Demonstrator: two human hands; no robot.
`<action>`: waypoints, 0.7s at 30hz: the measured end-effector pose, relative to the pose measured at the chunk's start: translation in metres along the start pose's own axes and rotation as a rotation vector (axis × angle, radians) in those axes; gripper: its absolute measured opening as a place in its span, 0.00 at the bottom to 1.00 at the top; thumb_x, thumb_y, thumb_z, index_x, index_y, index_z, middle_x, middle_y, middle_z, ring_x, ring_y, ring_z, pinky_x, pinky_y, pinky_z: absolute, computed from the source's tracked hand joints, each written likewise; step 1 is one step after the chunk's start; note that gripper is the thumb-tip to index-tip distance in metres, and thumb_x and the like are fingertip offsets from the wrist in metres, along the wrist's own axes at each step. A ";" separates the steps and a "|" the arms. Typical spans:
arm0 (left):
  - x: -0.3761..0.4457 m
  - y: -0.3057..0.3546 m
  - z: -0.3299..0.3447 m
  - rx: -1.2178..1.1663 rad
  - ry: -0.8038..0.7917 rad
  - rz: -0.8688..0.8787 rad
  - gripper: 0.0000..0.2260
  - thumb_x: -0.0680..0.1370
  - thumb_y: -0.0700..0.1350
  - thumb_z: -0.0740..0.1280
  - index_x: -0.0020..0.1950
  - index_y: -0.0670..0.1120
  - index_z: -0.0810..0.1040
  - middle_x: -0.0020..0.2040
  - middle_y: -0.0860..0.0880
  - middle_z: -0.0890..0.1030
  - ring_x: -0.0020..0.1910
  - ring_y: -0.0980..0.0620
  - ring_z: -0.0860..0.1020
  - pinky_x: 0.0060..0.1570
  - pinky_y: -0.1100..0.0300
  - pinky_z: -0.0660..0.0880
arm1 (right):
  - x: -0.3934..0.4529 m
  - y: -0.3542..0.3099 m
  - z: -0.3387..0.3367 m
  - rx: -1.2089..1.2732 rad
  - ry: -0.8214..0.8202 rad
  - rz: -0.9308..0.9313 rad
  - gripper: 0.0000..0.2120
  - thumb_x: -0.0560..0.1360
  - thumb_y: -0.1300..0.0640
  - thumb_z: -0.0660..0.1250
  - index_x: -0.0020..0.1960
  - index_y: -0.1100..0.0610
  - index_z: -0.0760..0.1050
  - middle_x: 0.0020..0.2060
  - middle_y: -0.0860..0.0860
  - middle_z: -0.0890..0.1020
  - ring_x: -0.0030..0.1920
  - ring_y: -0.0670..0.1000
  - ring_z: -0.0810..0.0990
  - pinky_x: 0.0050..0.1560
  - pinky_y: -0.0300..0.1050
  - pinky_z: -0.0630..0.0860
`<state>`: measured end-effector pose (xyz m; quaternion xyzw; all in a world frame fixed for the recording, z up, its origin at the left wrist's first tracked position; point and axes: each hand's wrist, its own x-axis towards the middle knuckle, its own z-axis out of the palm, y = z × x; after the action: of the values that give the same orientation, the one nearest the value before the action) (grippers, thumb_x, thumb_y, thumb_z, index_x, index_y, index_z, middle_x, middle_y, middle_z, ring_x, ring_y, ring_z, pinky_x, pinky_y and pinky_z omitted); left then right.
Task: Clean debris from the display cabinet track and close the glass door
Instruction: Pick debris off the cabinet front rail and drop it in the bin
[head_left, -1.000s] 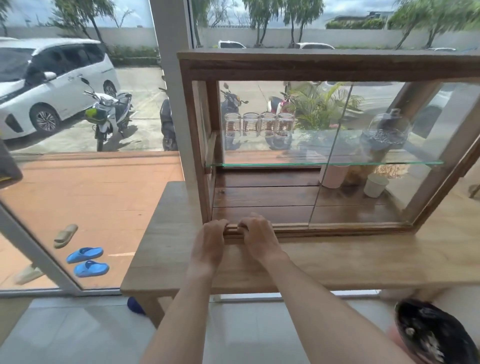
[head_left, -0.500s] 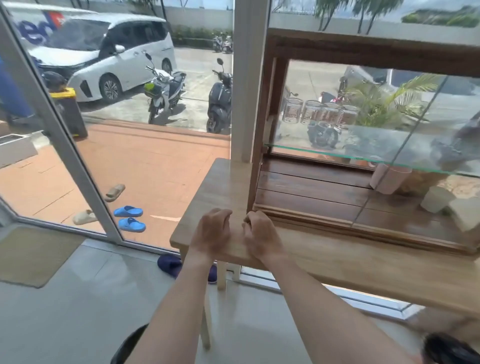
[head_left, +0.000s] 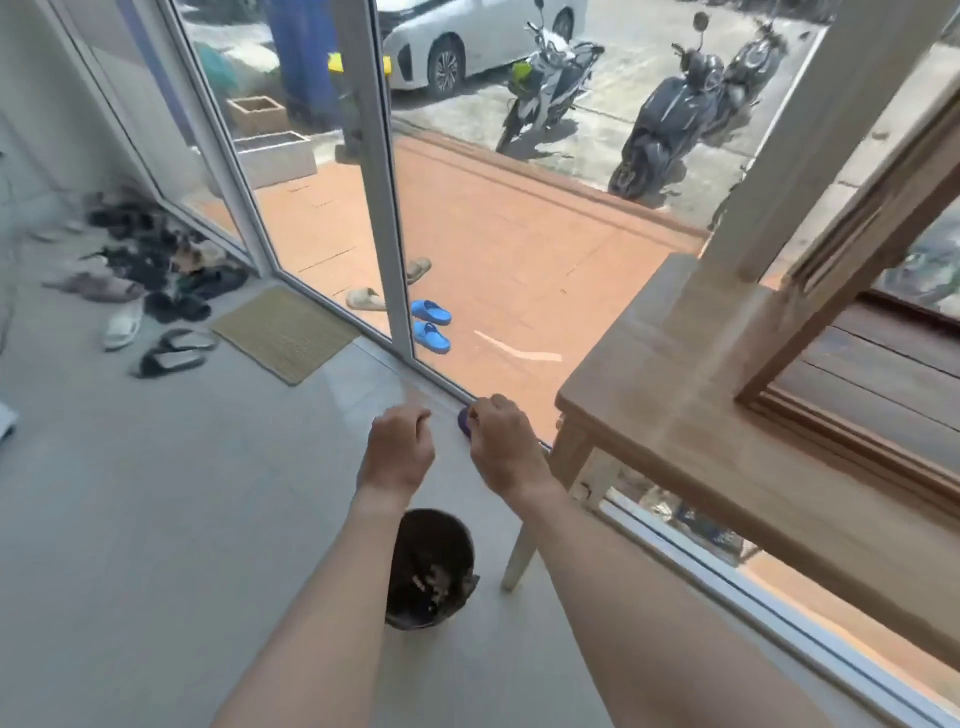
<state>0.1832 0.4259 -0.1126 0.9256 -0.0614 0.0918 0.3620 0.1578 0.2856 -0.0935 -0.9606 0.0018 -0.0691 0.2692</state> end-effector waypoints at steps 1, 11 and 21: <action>-0.006 -0.013 0.004 0.013 -0.028 -0.029 0.11 0.77 0.33 0.64 0.55 0.37 0.83 0.51 0.37 0.85 0.52 0.39 0.82 0.57 0.50 0.78 | -0.003 0.002 0.016 -0.002 -0.032 0.023 0.07 0.77 0.66 0.59 0.48 0.65 0.76 0.48 0.63 0.80 0.51 0.64 0.77 0.51 0.56 0.71; -0.031 -0.093 0.051 0.090 -0.225 -0.186 0.14 0.79 0.33 0.60 0.58 0.39 0.82 0.57 0.40 0.85 0.58 0.41 0.81 0.62 0.49 0.77 | -0.024 0.026 0.130 0.056 -0.287 0.212 0.15 0.77 0.67 0.59 0.63 0.62 0.73 0.57 0.61 0.79 0.58 0.62 0.77 0.61 0.55 0.75; -0.011 -0.081 0.041 0.097 -0.181 -0.195 0.14 0.80 0.33 0.58 0.59 0.37 0.81 0.57 0.38 0.84 0.58 0.40 0.81 0.61 0.48 0.77 | -0.012 0.034 0.106 0.035 -0.268 0.213 0.14 0.73 0.73 0.57 0.55 0.62 0.73 0.53 0.60 0.79 0.52 0.62 0.76 0.54 0.56 0.76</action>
<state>0.1925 0.4575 -0.1973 0.9481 0.0008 -0.0249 0.3170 0.1614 0.3122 -0.2022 -0.9507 0.0667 0.0887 0.2896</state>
